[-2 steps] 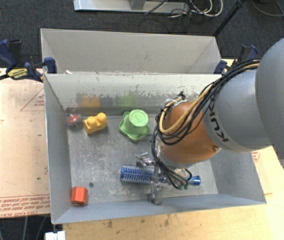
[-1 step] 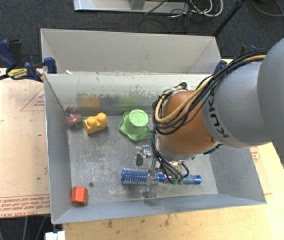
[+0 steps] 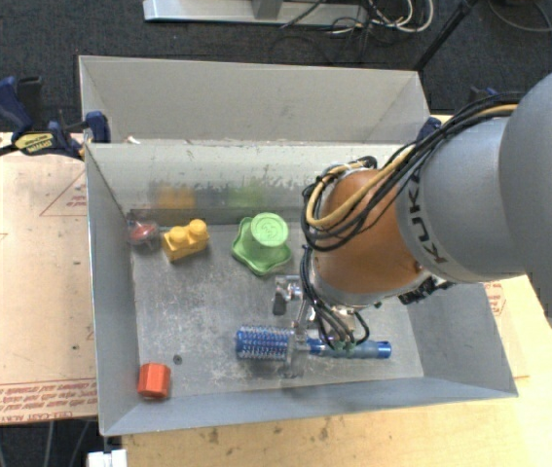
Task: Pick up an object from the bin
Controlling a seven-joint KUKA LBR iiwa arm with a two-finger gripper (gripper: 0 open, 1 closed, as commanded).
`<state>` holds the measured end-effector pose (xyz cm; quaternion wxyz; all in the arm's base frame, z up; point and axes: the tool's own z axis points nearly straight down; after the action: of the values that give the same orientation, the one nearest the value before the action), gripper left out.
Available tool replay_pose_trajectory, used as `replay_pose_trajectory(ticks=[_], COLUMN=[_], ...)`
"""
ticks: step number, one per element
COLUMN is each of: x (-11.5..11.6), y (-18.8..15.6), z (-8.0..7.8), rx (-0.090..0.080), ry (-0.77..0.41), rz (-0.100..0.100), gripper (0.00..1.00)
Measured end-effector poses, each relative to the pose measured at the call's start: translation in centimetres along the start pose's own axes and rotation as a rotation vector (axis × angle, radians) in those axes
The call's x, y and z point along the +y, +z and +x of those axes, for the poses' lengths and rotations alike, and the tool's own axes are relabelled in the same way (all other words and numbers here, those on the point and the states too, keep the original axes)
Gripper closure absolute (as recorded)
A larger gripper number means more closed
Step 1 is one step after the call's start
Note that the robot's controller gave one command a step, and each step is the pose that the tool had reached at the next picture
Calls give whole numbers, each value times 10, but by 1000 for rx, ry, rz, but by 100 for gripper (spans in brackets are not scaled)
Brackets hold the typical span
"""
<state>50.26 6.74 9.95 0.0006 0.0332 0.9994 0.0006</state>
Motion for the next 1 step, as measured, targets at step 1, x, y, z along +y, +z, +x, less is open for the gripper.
replay_pose_trajectory(ticks=[1], x=[12], y=[31], z=[-12], rx=[1], ry=[40], rz=[-1], gripper=[0])
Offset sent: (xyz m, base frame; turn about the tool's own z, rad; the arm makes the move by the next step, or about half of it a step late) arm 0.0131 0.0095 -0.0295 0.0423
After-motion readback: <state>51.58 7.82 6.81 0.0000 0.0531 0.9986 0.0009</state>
